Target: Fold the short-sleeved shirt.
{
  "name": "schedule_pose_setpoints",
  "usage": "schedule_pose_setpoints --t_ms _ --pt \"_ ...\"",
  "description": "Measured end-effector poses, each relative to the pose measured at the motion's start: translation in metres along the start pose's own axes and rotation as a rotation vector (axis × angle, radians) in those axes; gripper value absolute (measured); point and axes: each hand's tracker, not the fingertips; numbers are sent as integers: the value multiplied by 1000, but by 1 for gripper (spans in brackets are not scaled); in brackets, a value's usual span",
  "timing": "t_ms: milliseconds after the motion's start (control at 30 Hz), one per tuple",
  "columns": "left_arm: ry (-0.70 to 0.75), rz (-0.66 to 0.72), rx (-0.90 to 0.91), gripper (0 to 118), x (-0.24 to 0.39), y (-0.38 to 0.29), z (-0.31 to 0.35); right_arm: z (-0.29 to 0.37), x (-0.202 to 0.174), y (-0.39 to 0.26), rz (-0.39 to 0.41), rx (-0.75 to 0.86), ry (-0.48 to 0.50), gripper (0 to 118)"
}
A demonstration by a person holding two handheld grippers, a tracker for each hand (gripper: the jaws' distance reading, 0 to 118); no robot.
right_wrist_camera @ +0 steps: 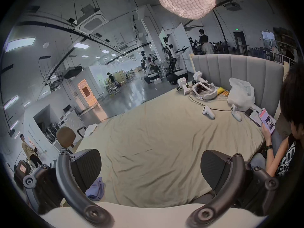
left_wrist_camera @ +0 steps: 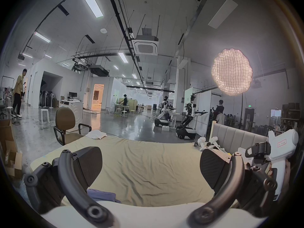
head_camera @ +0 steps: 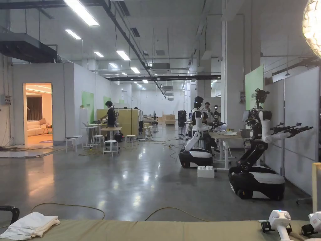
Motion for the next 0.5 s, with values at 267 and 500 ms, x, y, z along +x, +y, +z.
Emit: schedule_pose_setpoints --t_ms 267,500 --pt "3 -14 -6 118 1 0 0 -5 10 -3 -11 4 0 118" --pt "6 -15 -14 118 1 0 -3 -6 26 -4 -77 33 14 118"
